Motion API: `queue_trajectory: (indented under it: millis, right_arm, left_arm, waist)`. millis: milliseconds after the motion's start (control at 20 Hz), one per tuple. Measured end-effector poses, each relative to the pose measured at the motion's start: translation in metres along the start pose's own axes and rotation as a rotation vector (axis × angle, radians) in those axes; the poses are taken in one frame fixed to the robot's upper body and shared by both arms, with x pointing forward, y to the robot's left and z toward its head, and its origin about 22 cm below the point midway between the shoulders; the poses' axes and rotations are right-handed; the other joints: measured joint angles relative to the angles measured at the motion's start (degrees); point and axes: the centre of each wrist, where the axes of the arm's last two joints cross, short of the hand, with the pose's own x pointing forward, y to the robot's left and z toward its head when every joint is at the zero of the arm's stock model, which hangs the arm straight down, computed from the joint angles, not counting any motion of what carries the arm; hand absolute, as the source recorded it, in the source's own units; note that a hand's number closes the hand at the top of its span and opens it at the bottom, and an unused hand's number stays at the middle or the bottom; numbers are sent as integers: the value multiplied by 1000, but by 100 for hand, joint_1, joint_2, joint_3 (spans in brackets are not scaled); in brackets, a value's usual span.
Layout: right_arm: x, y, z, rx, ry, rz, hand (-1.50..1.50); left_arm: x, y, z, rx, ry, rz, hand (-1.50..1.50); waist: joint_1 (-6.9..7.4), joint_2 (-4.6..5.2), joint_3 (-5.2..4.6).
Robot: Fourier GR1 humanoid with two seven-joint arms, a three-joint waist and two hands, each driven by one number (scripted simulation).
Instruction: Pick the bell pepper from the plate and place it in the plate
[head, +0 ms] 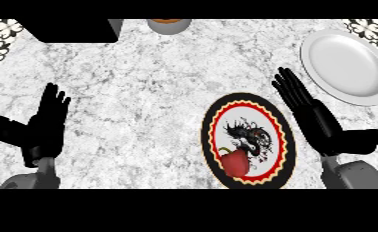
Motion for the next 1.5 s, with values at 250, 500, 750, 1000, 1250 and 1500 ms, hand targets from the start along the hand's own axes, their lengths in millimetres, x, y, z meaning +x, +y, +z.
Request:
queue_trajectory:
  millis: [250,500,750,1000,1250,1500]
  right_arm:
    - [-28,2,2,99,364,-60,-150]
    - [-23,-7,-12,354,657,262,-150]
    - [10,12,-61,575,709,642,-150]
    - [27,62,-110,689,744,836,-150]
    - [39,101,-139,757,871,891,-150]
    - [44,114,-160,826,996,828,-150]
  left_arm:
    - [35,-28,-7,-240,-193,-124,0]
    - [65,-62,-2,-527,-360,-254,0]
    - [72,-78,3,-664,-411,-317,0]
    - [72,-68,3,-681,-425,-341,0]
    - [75,-58,2,-667,-424,-357,0]
    - [75,-58,4,-662,-422,-355,0]
  waist:
    - [208,82,76]
    - [525,98,77]
    - [575,44,86]
    - [399,5,95]
    - [231,-23,97]
    - [175,-31,97]
